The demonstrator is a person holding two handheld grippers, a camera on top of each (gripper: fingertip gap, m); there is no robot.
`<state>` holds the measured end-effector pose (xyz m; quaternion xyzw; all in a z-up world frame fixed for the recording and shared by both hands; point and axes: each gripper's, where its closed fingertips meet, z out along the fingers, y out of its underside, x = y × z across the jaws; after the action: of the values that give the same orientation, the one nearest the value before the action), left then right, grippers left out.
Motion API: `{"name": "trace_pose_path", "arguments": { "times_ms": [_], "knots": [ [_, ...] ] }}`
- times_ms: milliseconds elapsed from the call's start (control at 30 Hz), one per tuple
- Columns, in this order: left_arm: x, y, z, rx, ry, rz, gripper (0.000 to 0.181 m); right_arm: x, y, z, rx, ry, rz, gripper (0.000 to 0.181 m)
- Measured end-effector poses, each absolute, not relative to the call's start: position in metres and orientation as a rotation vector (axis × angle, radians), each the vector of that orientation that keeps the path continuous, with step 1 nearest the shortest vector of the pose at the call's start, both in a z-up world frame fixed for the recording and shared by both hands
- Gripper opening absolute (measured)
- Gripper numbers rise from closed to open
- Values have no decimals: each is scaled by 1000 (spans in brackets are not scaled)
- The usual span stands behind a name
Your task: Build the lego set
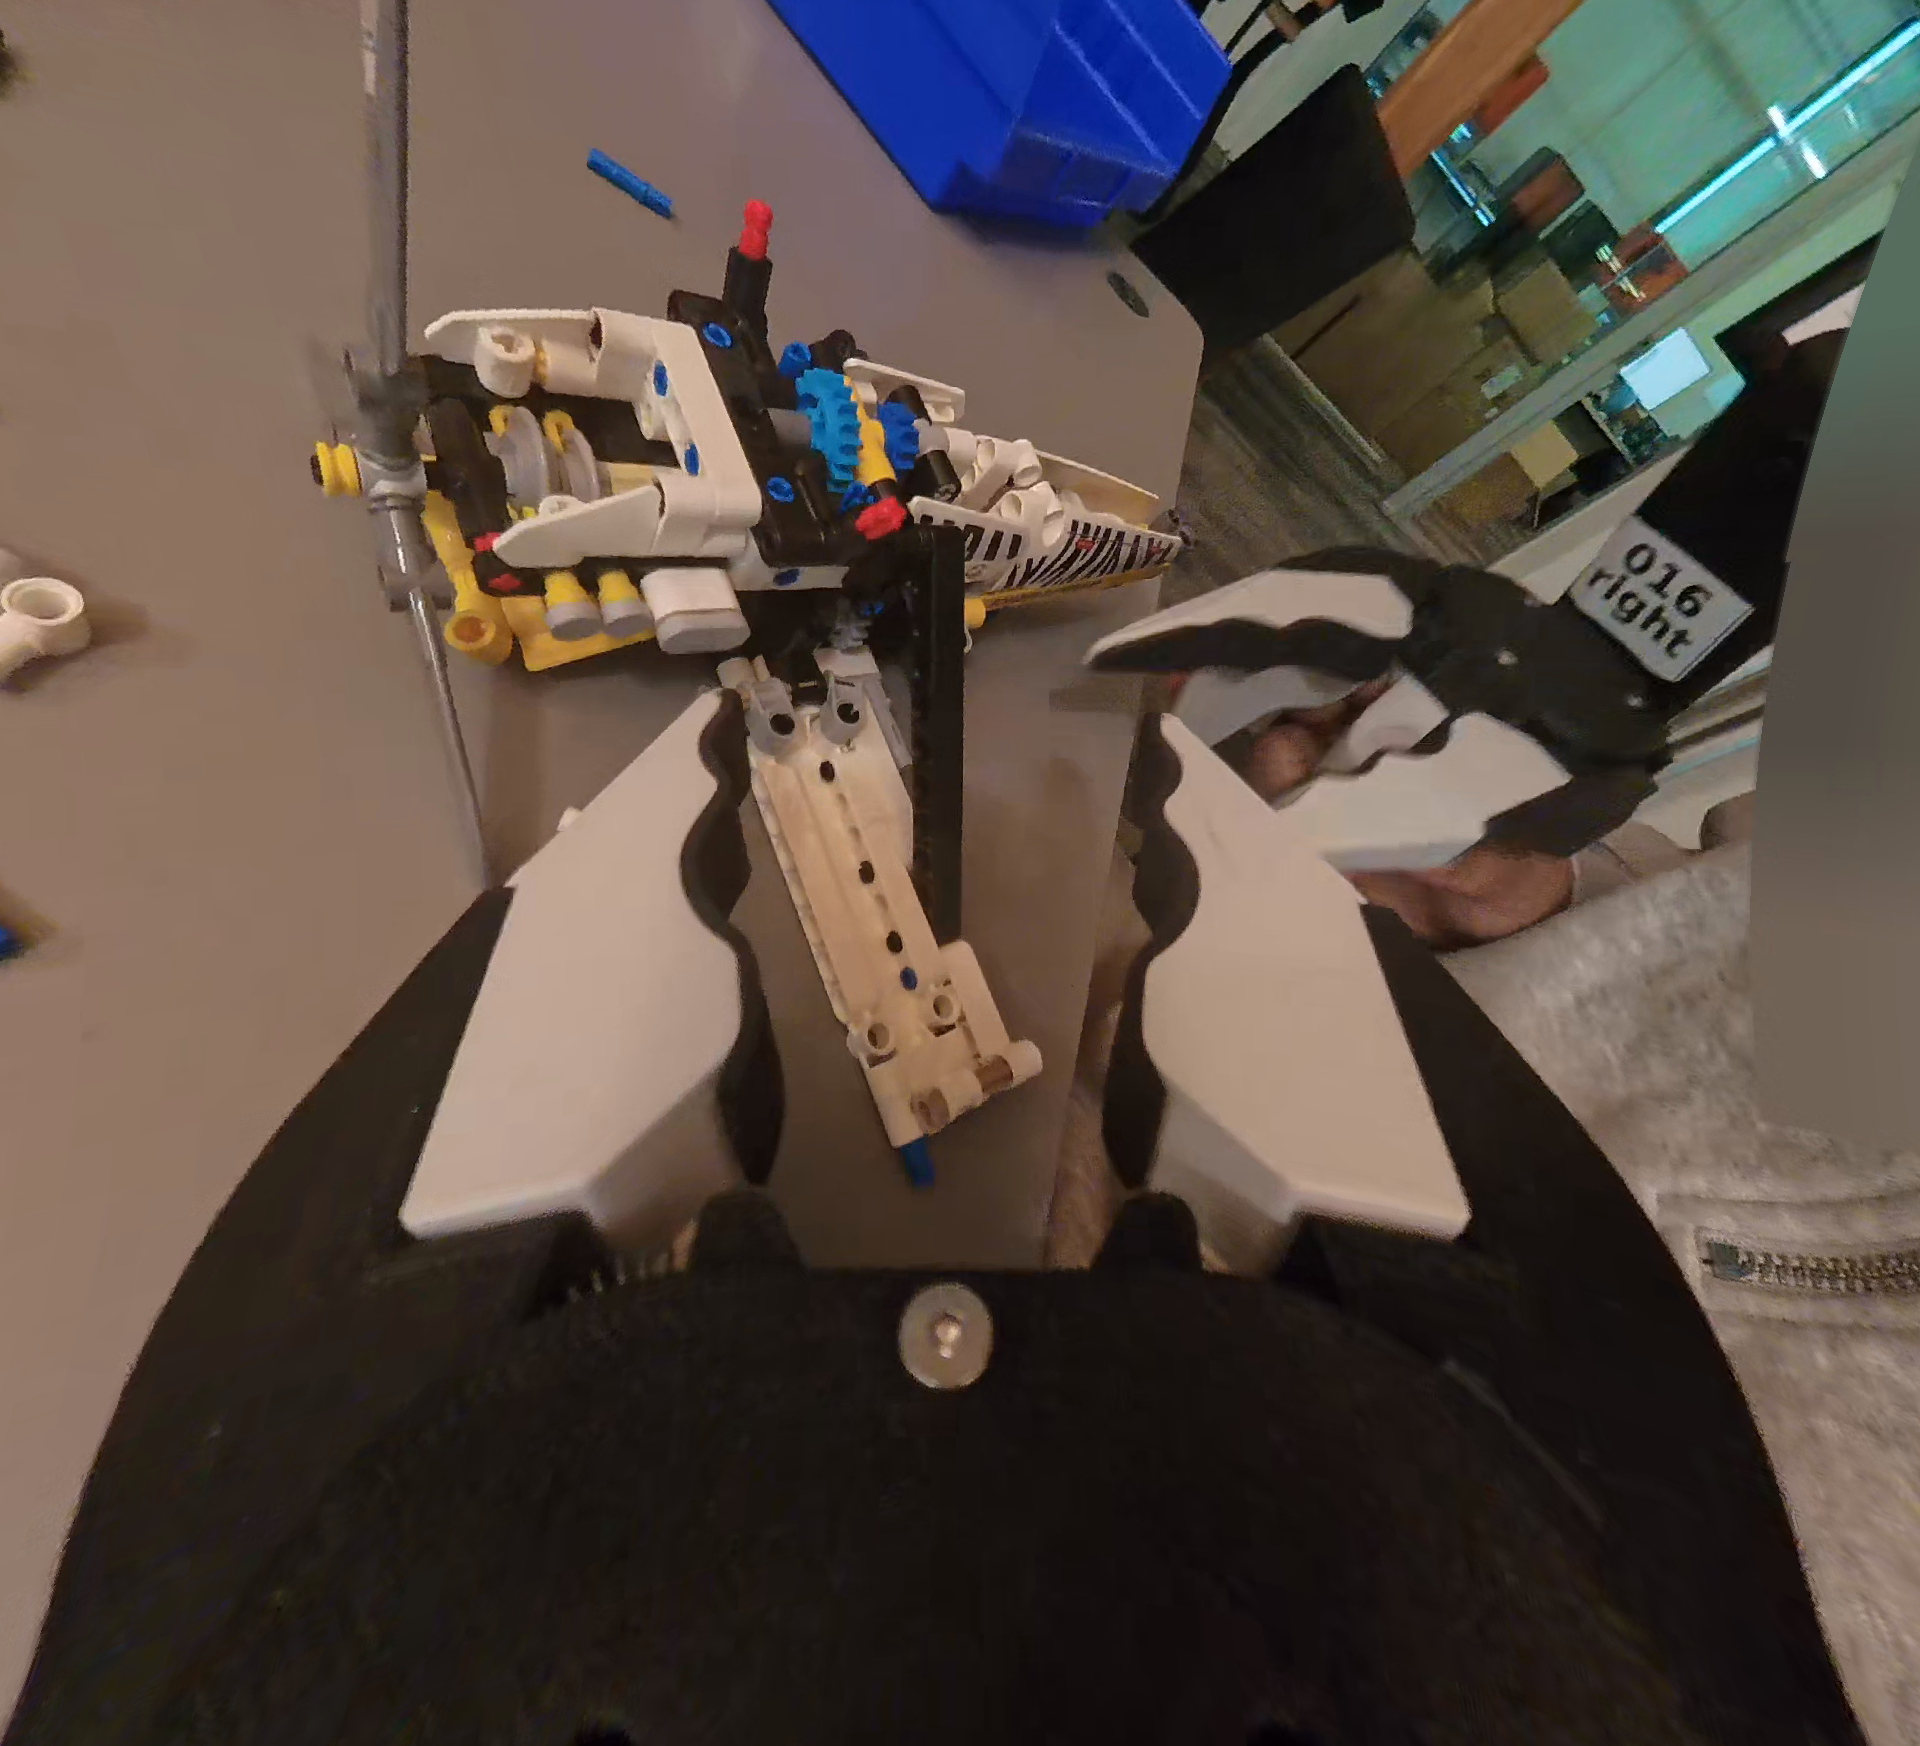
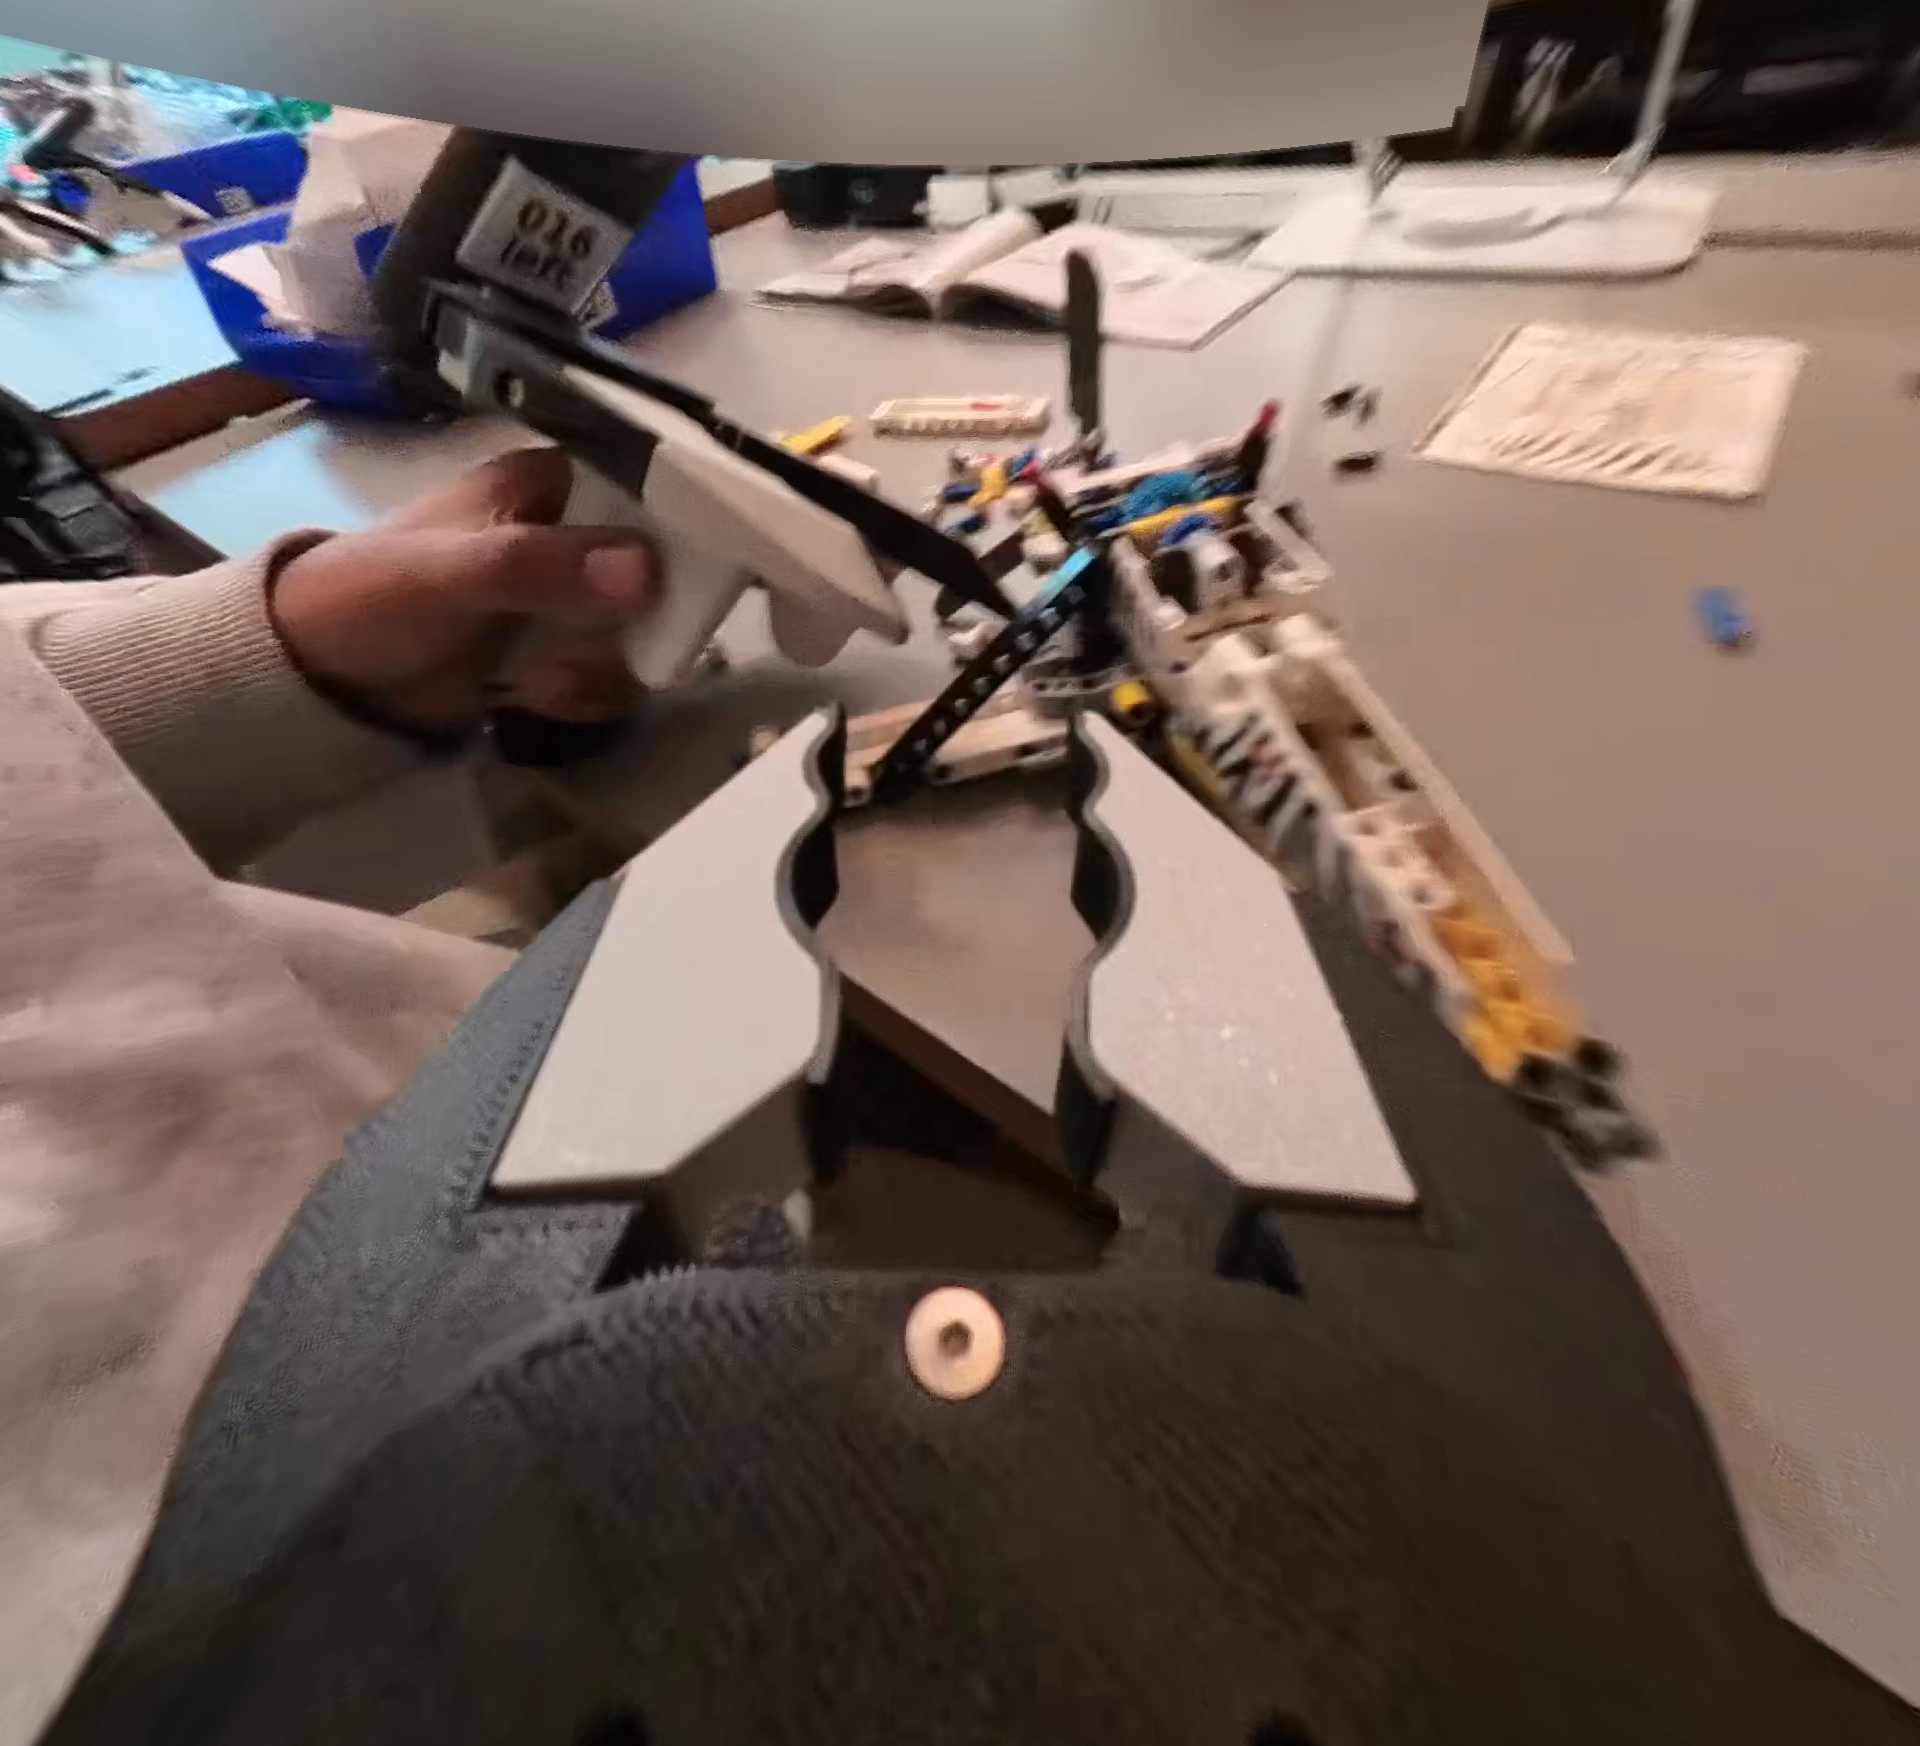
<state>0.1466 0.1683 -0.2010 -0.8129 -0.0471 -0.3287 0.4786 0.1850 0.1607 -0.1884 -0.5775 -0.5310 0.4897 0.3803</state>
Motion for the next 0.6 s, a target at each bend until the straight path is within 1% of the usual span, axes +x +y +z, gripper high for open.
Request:
{"name": "trace_pose_path", "arguments": {
  "times_ms": [33,67,100,133,167,200,233,433,600],
  "knots": [
    [145,169,-200,-1982,-108,-798,72,178,158,-197,-1516,-1363,1241,47],
    [141,169,-199,-1976,-106,-782,66,172,159,-204,-1554,-1357,1211,51],
    [135,168,-197,-1970,-113,-759,55,168,164,-209,-1588,-1348,1168,51],
    [129,167,-196,-1966,-116,-736,43,166,169,-214,-1615,-1344,1122,41],
    [124,165,-195,-1964,-110,-717,32,165,173,-217,-1629,-1344,1084,25],
    [120,163,-195,-1972,-99,-696,15,165,177,-217,-1634,-1337,1064,4],
    [117,162,-199,-1997,-83,-664,0,163,179,-216,-1637,-1320,1071,0],
    [99,176,-223,-2165,-134,-406,0,151,182,-223,-1837,-1187,1168,0],
    [112,182,-235,-2238,-107,-487,0,145,183,-227,-2053,-980,1357,0]
  ]
}}
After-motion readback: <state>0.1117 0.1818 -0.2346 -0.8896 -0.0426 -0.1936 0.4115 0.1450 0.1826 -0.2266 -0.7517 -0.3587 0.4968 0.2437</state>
